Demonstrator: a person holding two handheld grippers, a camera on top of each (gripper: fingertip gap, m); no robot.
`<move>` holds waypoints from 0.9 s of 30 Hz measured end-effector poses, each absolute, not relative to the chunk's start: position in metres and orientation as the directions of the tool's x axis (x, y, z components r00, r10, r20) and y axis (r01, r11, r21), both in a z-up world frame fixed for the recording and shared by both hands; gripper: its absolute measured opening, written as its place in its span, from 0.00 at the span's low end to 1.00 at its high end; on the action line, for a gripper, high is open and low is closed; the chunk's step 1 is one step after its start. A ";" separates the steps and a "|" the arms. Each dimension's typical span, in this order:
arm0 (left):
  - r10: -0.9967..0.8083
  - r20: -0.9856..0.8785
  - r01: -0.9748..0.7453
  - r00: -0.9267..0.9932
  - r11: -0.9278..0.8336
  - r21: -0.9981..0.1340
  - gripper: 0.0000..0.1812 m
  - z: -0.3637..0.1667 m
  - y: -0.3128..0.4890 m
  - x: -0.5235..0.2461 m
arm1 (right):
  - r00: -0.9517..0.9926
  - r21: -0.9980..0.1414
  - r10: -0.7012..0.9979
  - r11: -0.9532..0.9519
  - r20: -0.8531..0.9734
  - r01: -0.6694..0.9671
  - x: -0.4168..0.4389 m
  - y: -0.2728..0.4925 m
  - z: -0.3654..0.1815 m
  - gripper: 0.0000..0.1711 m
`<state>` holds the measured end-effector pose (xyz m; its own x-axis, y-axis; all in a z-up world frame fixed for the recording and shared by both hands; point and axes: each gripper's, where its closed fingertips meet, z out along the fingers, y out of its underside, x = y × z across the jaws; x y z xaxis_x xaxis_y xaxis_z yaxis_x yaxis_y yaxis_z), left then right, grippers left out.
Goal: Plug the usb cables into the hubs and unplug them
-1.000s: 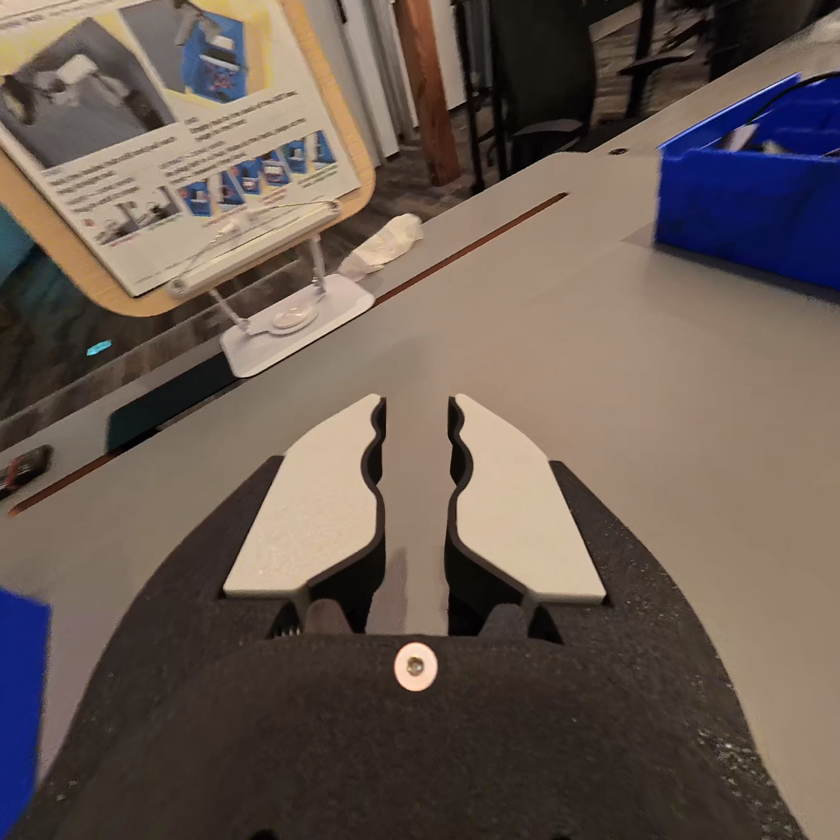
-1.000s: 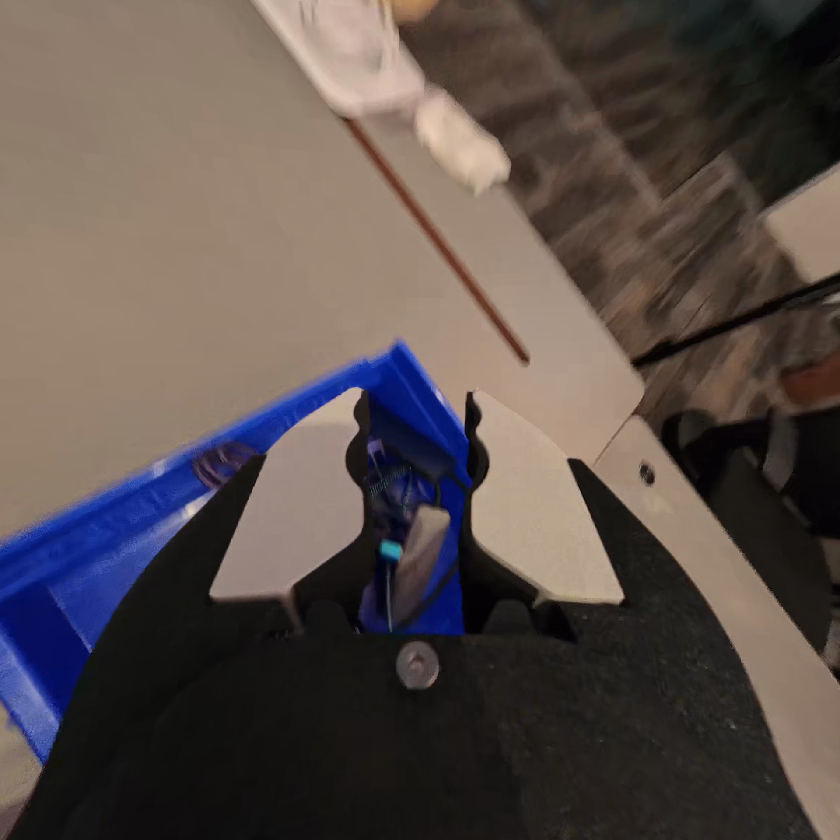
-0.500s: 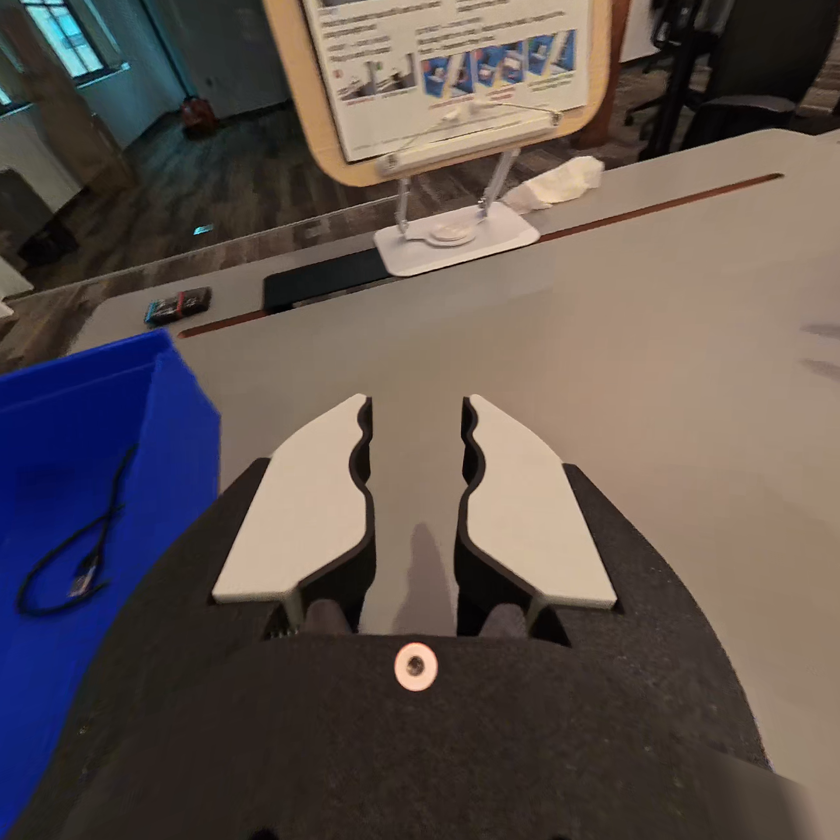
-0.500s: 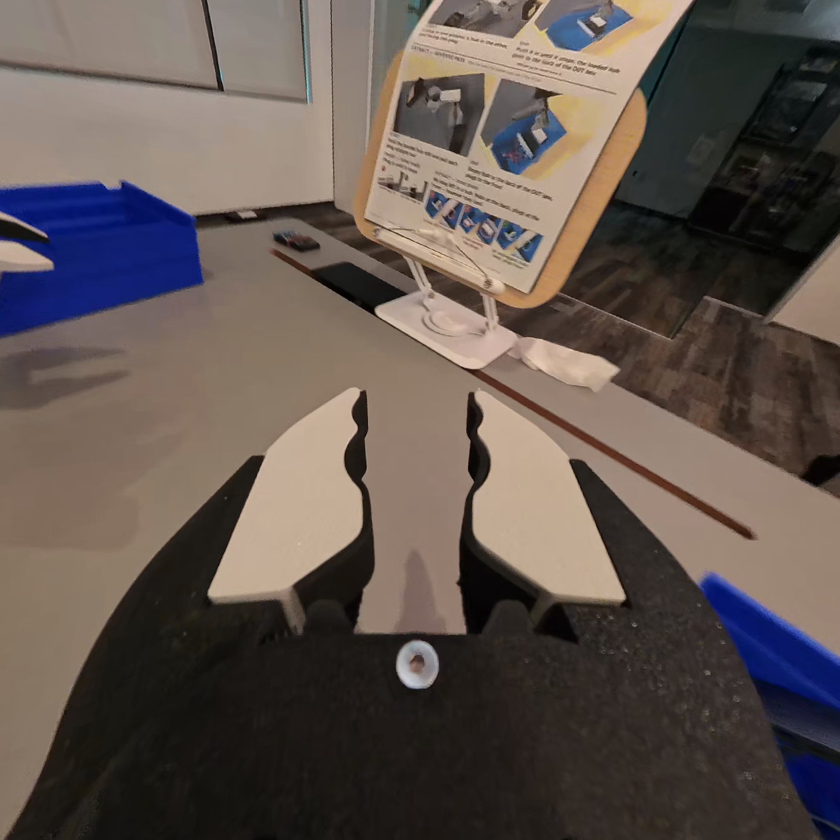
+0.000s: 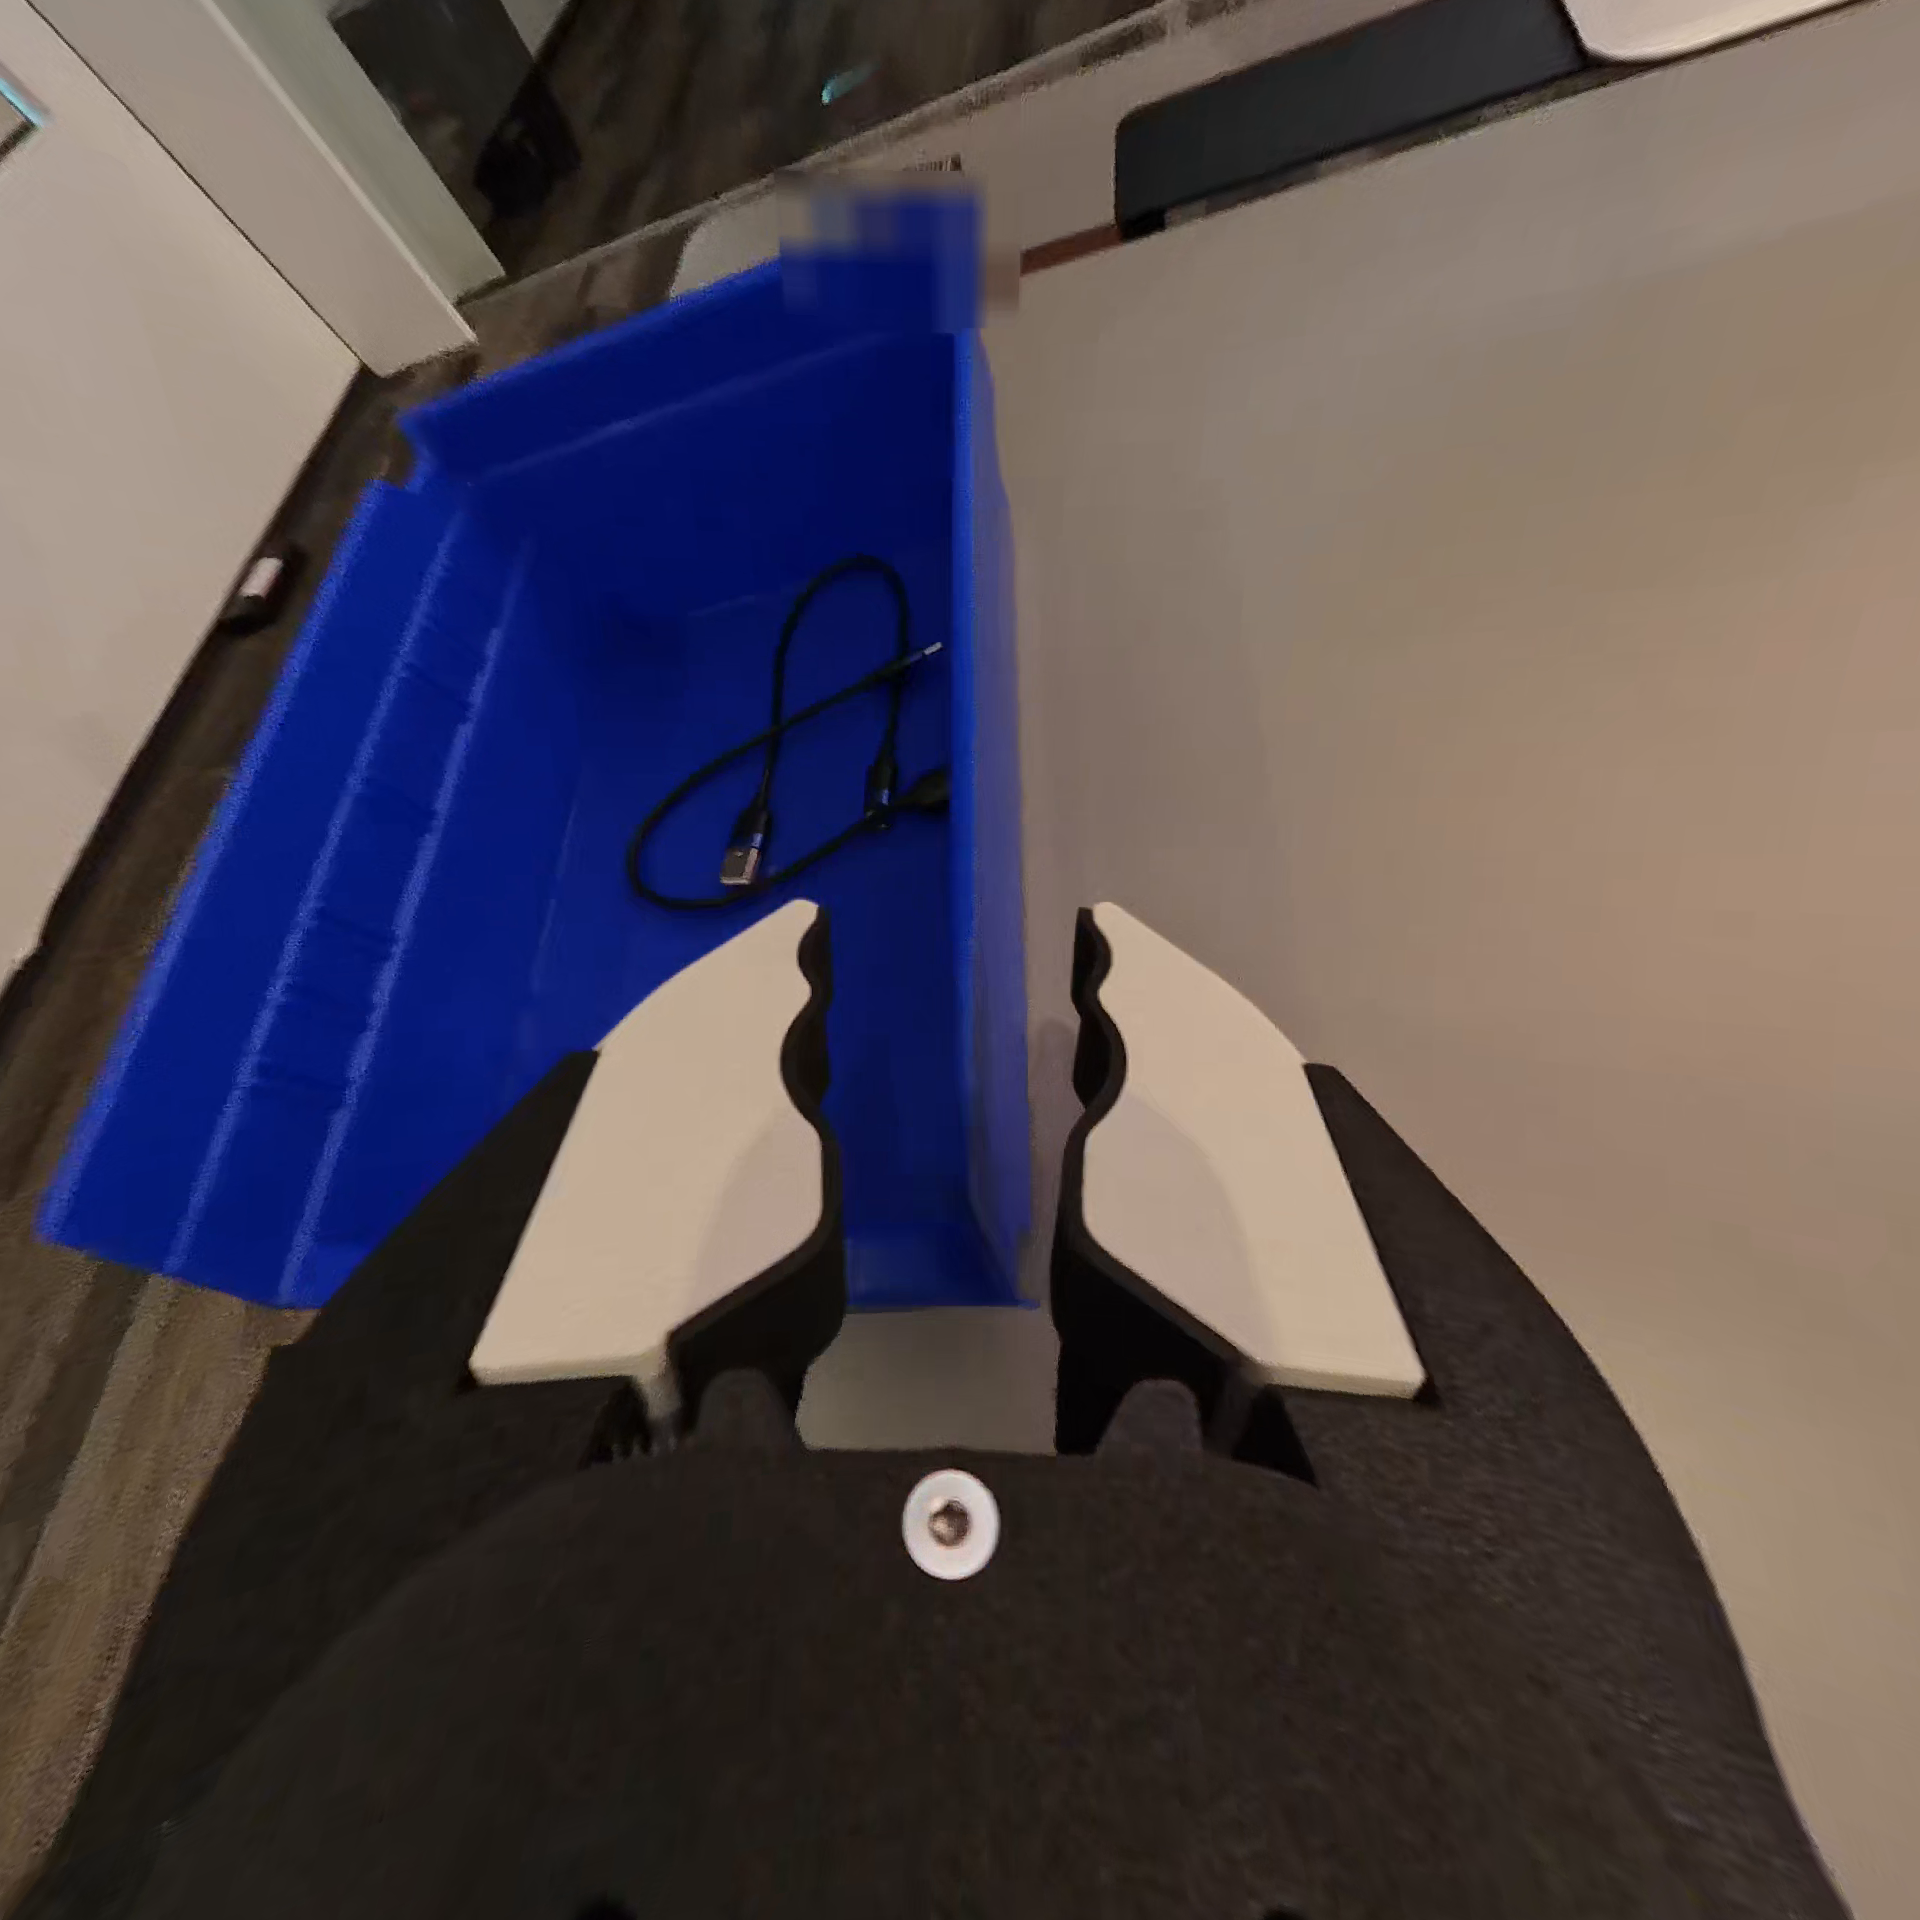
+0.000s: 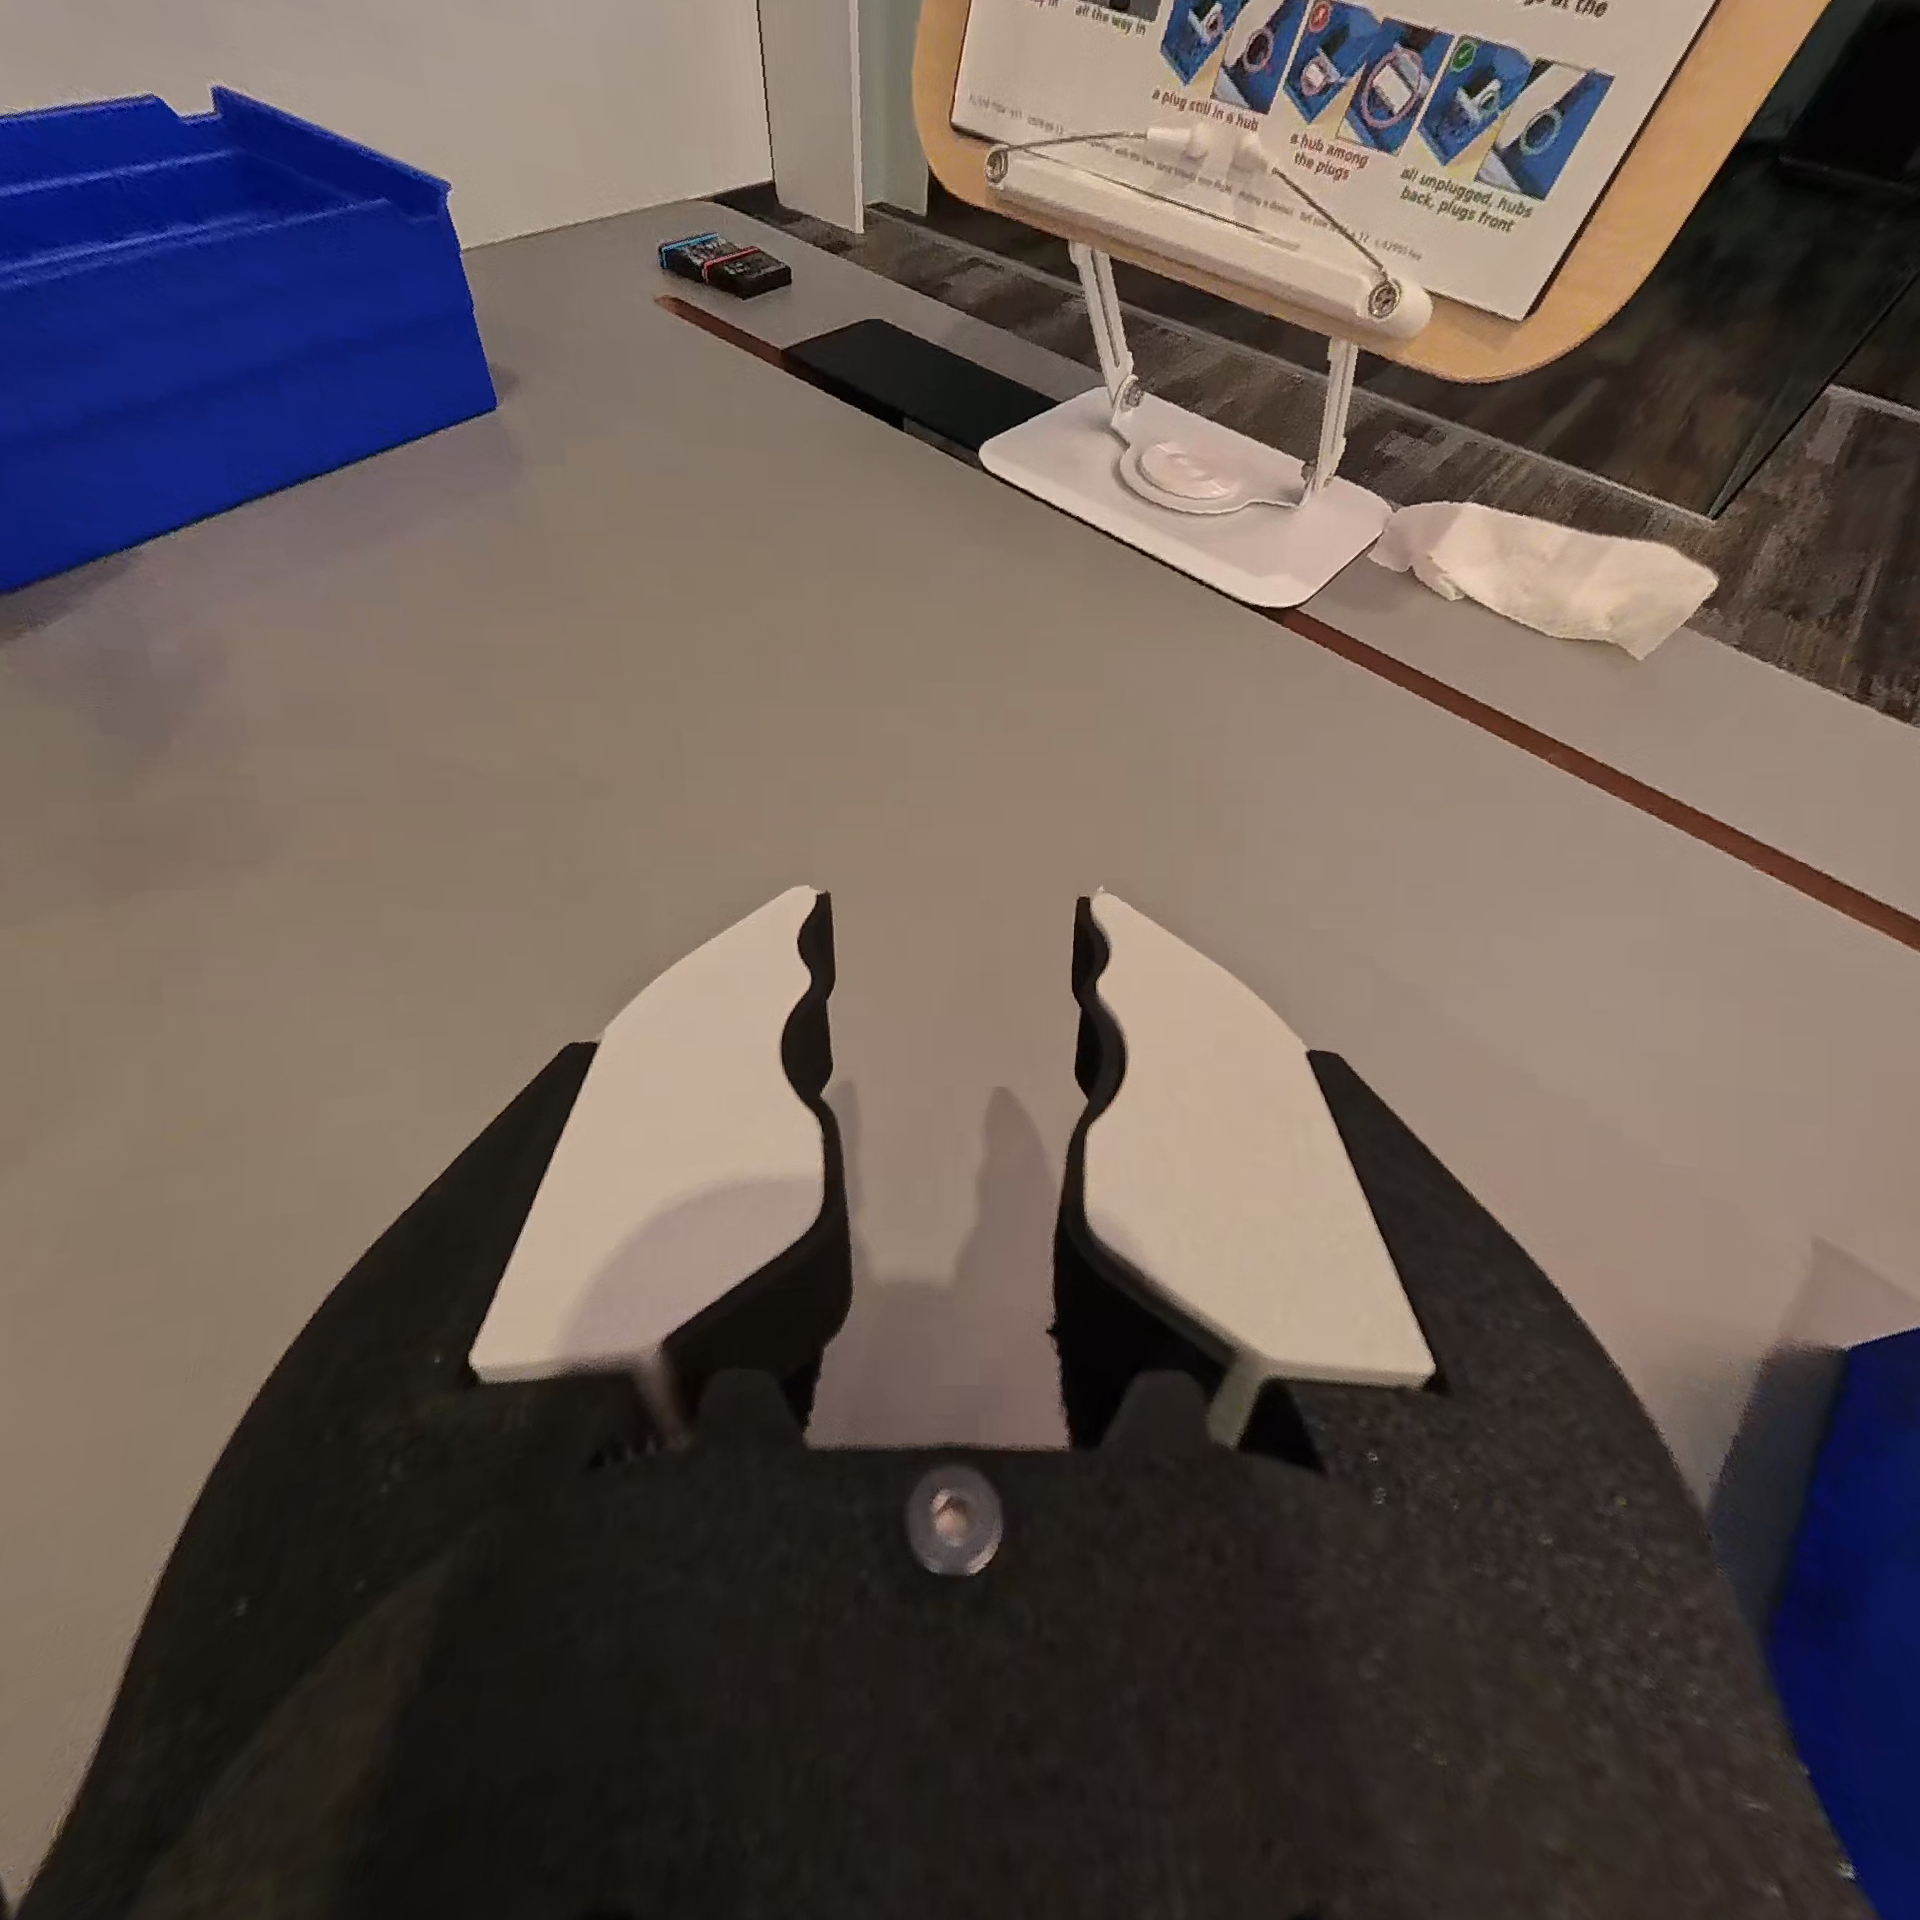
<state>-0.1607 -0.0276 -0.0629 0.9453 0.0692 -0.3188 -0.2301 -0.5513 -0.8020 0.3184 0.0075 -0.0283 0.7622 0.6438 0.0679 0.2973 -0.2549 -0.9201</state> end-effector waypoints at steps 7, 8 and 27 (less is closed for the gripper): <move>0.087 -0.278 -0.183 0.957 -0.564 -0.805 0.20 -0.084 -0.016 -0.158 | 0.812 -0.868 0.554 -0.295 0.185 0.399 0.354 0.009 -0.021 0.25; 0.093 -0.282 -0.182 0.955 -0.566 -0.804 0.20 -0.086 -0.016 -0.159 | 0.835 -0.853 0.502 -0.313 0.225 0.418 0.366 0.012 -0.021 0.25; 0.098 -0.260 -0.177 0.961 -0.508 -0.843 0.03 -0.085 -0.004 -0.151 | 0.857 -0.740 0.200 -0.437 0.474 0.511 0.447 0.014 -0.024 0.24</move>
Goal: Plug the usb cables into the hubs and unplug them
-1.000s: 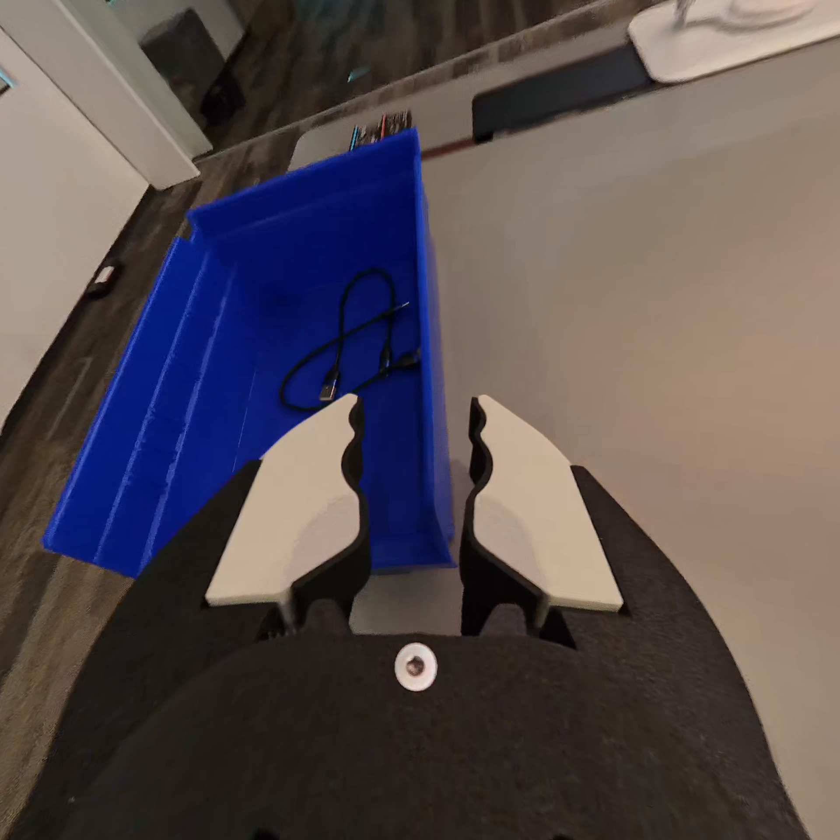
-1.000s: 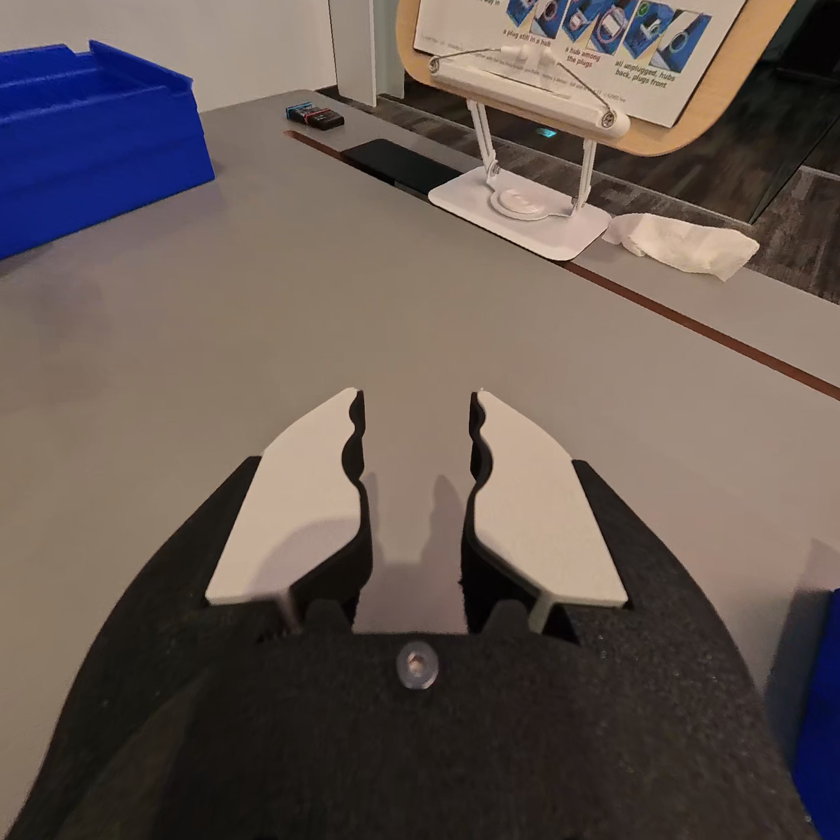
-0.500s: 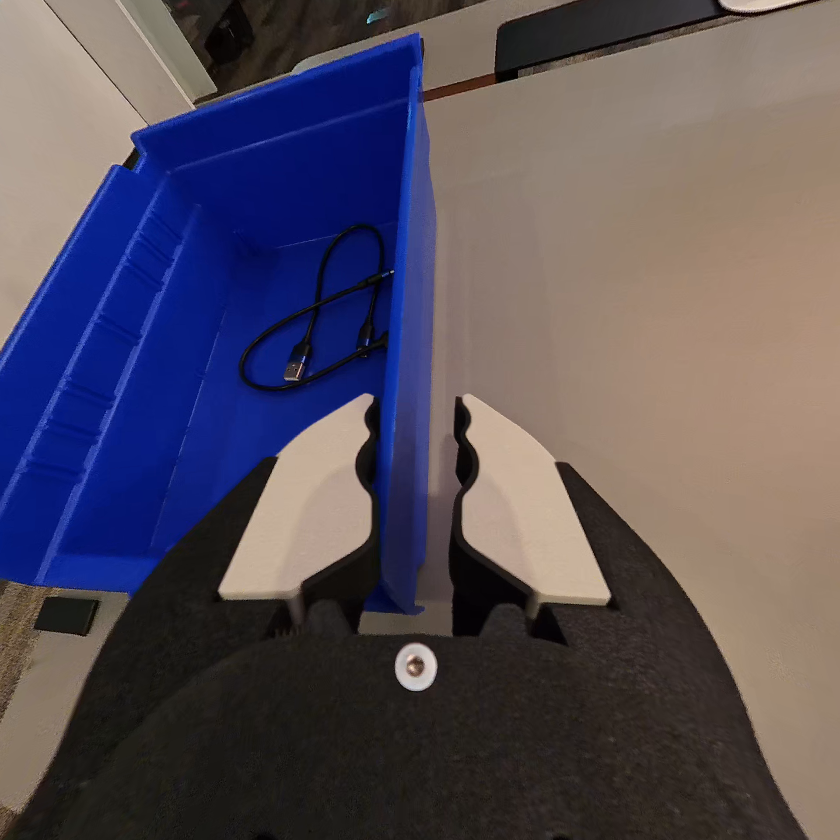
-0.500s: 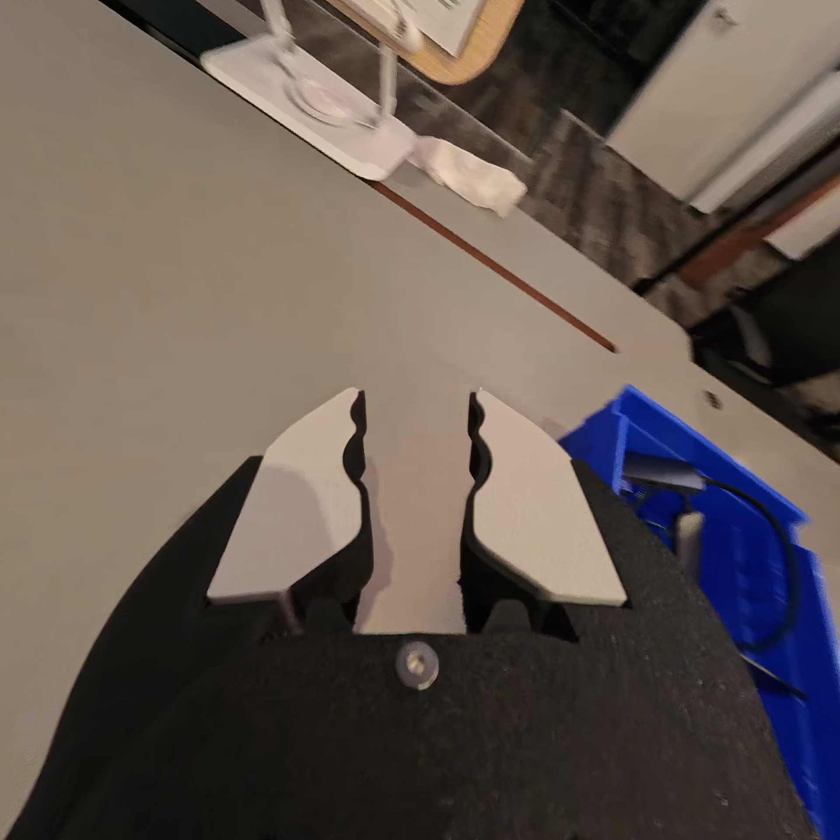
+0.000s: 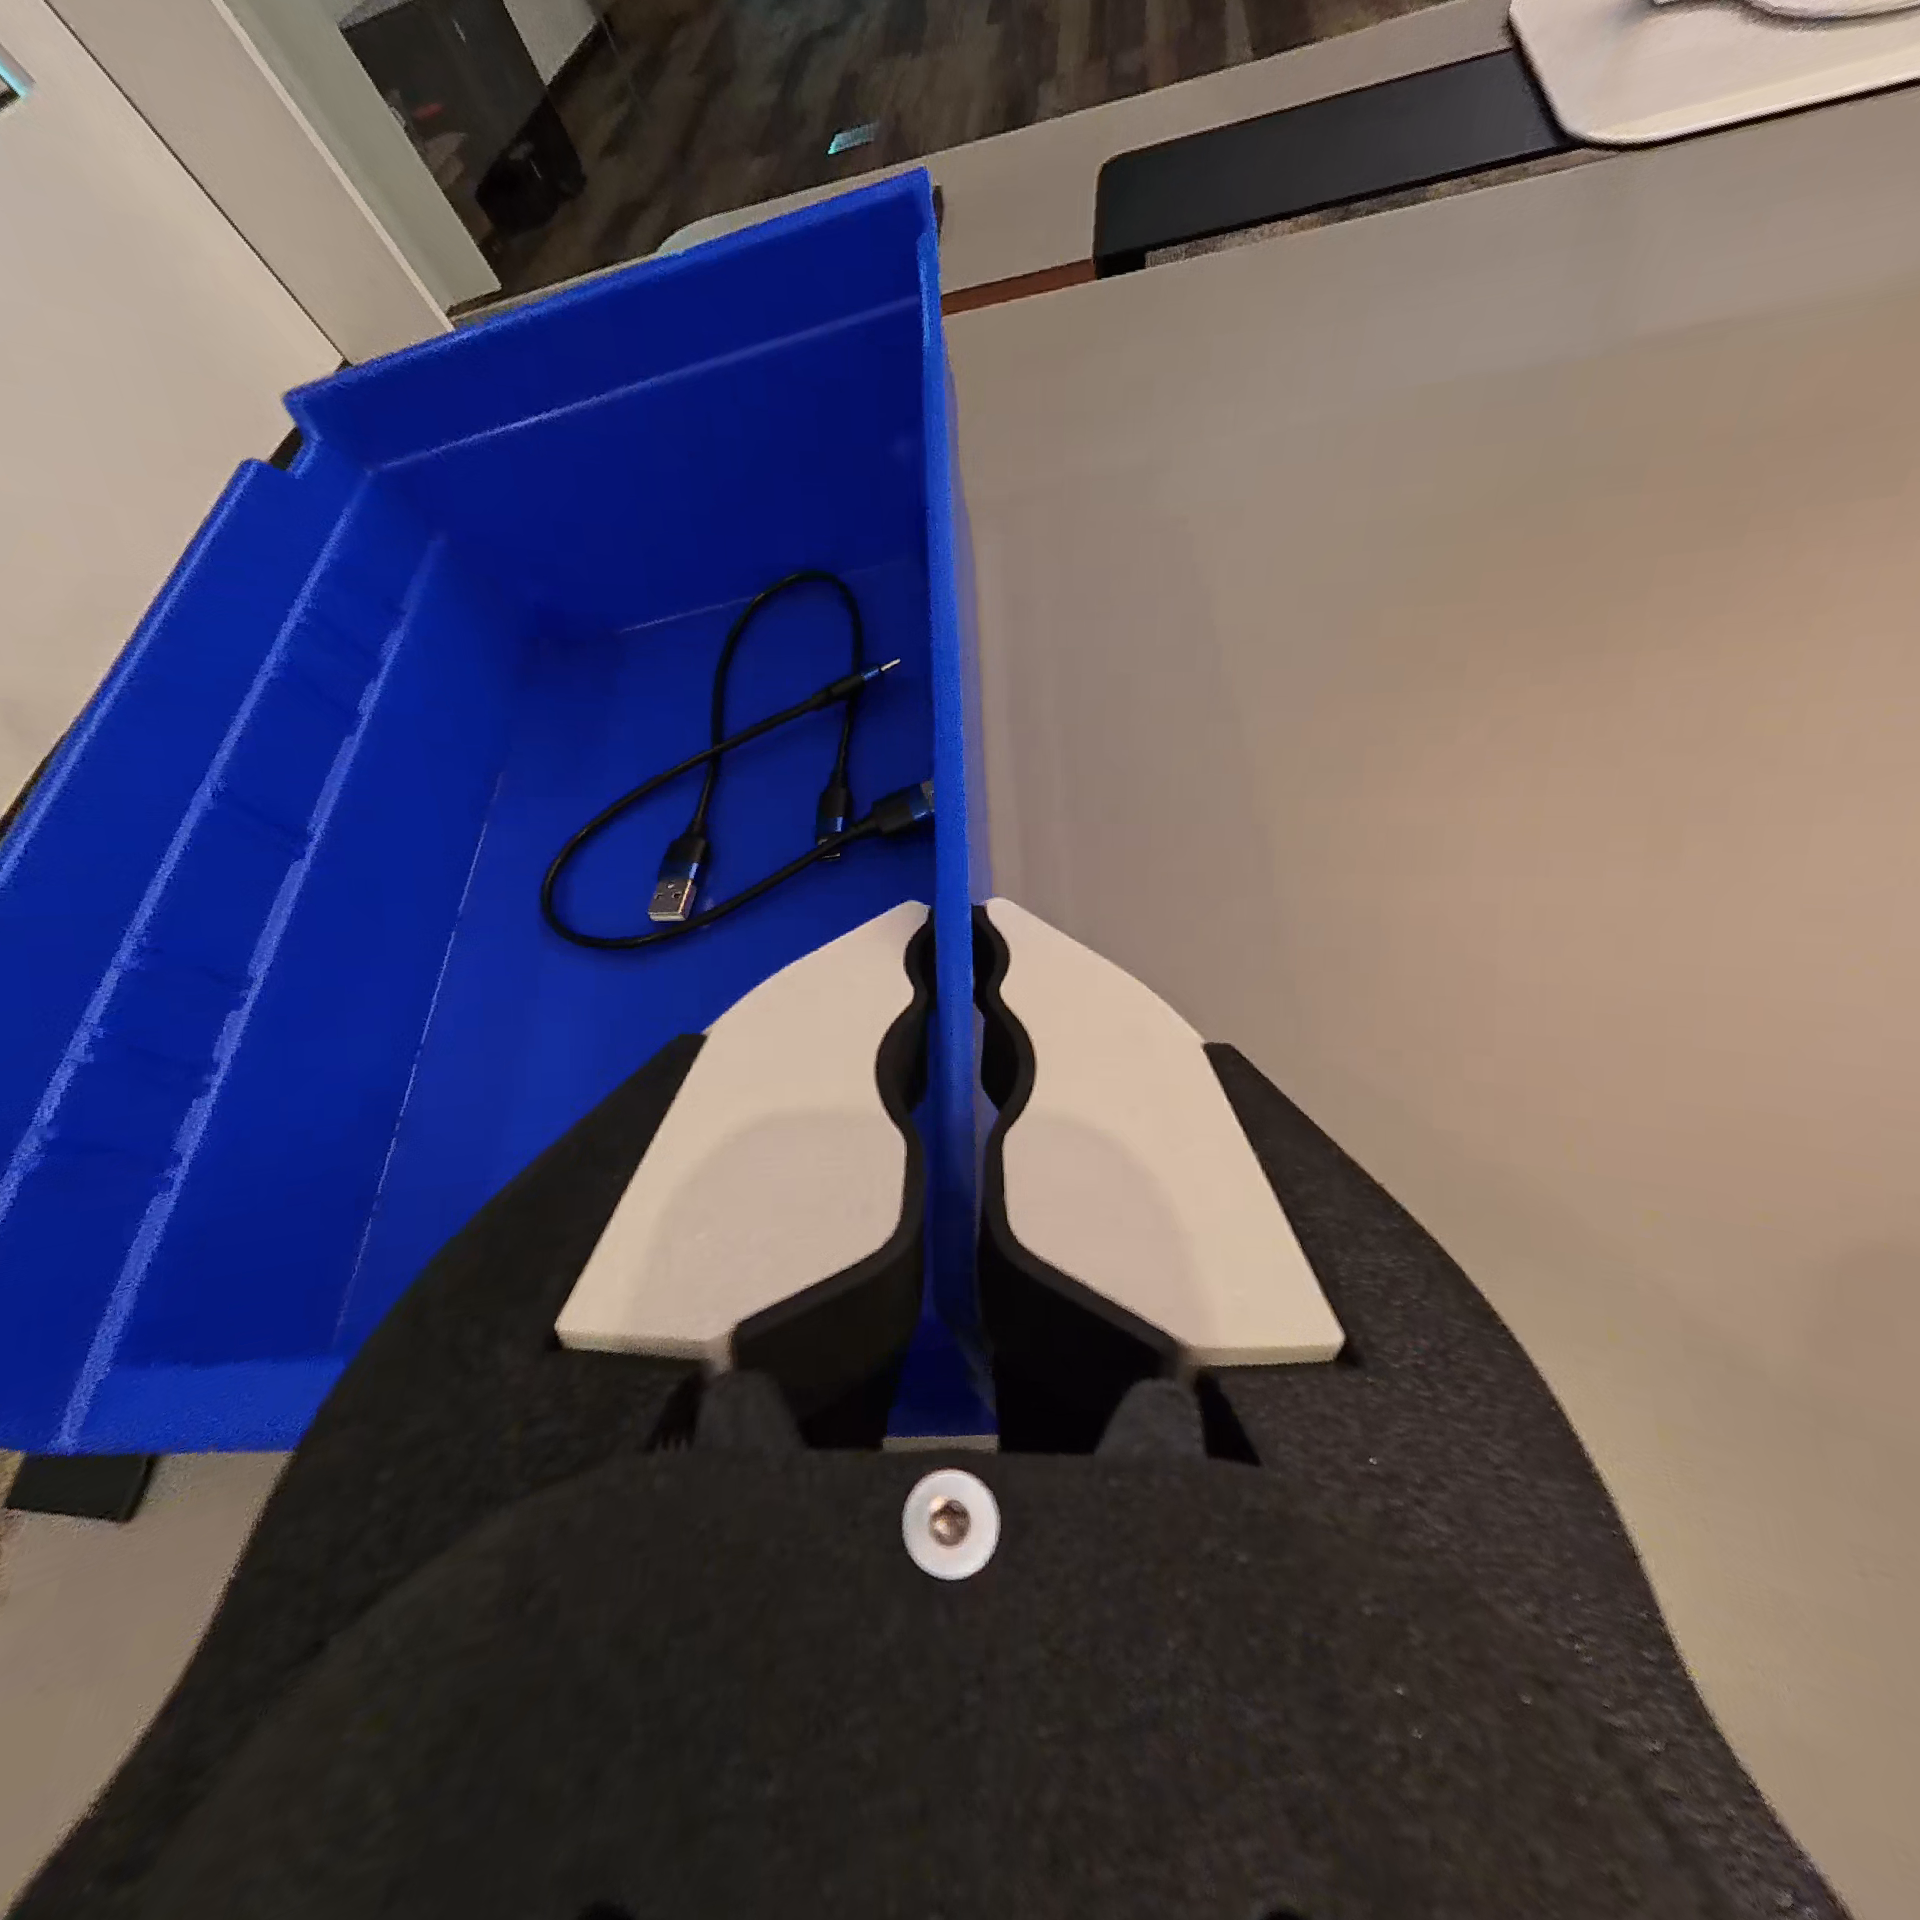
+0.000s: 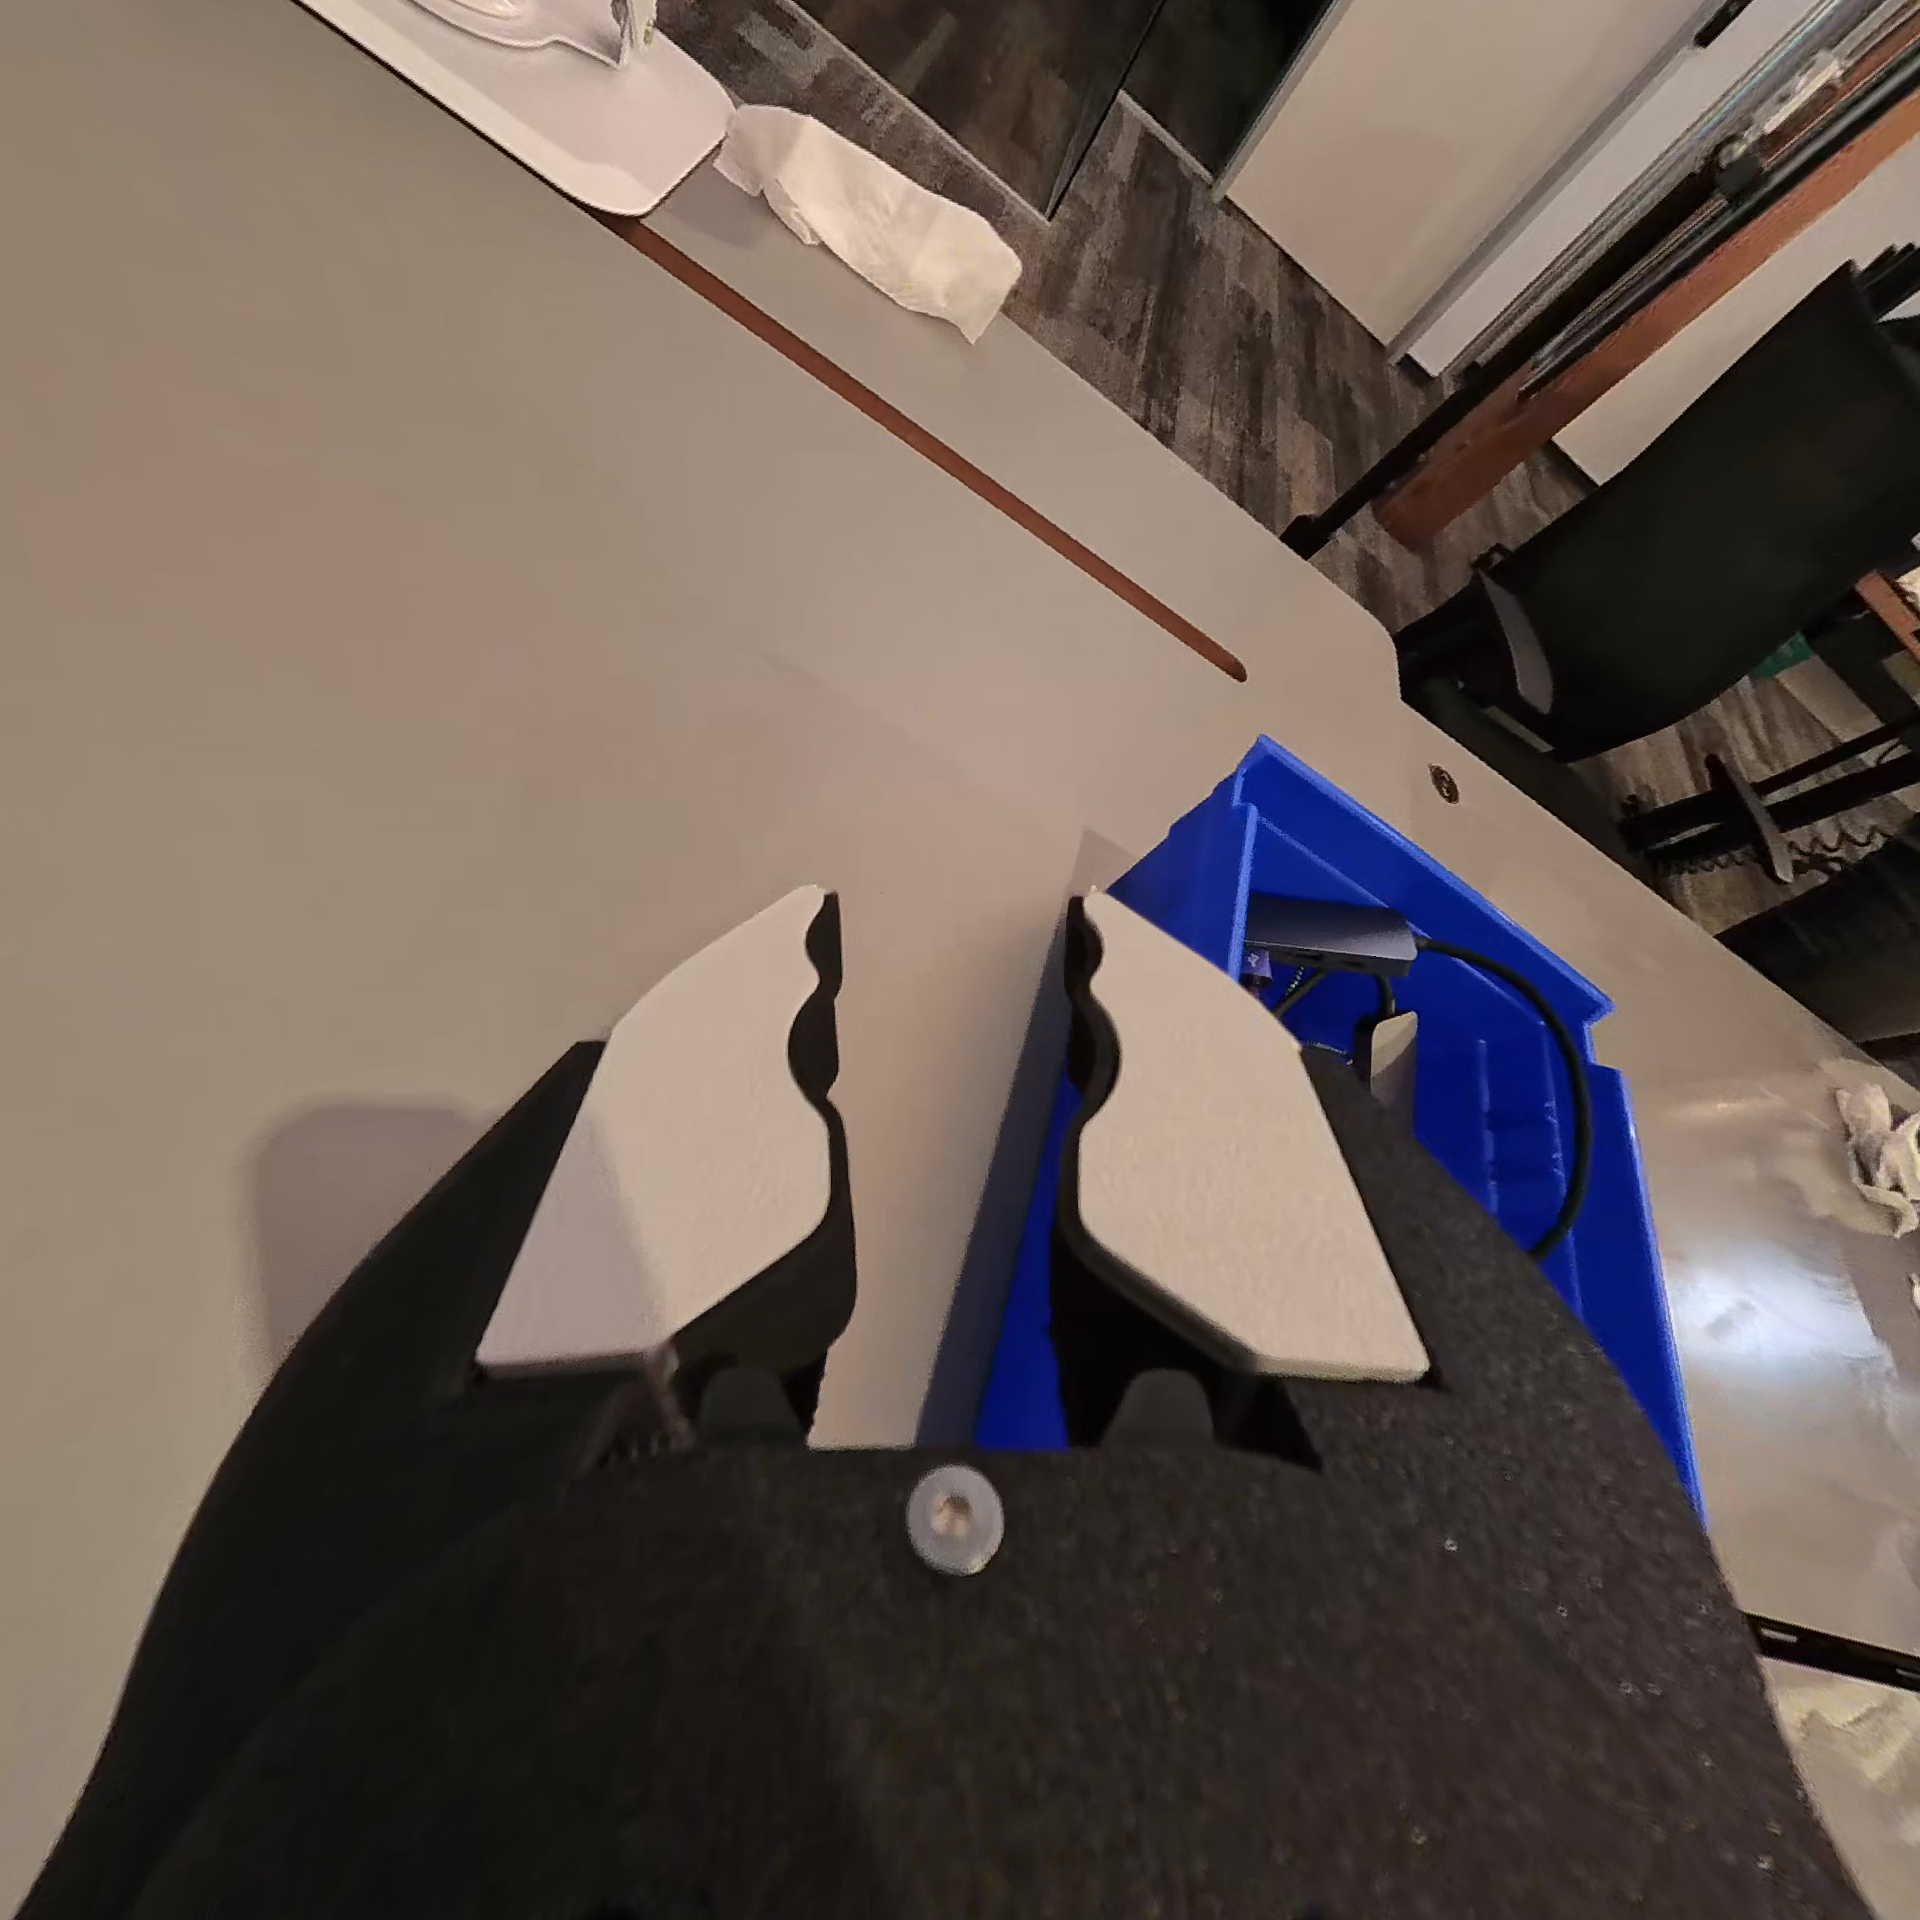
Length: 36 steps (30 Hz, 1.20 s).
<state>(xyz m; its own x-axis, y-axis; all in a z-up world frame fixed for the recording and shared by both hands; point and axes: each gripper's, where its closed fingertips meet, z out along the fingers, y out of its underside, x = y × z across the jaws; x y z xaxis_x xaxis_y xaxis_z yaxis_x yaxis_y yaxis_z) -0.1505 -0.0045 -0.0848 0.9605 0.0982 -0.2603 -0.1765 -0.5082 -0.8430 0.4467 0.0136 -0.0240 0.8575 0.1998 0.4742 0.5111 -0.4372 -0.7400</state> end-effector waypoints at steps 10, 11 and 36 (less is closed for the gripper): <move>0.059 -0.326 -0.243 0.944 -0.544 -0.803 0.03 -0.086 -0.011 -0.110 | 0.934 -0.728 0.169 -0.588 0.314 0.352 0.638 0.014 0.012 0.19; 0.061 -0.325 -0.242 0.944 -0.545 -0.803 0.03 -0.086 -0.012 -0.104 | 0.939 -0.705 0.150 -0.626 0.310 0.333 0.665 0.012 0.009 0.18; -0.053 -0.359 -0.339 0.932 -0.475 -0.812 0.07 -0.089 -0.019 0.065 | 0.965 -0.135 0.241 -0.964 -0.101 0.227 0.736 -0.036 -0.146 0.06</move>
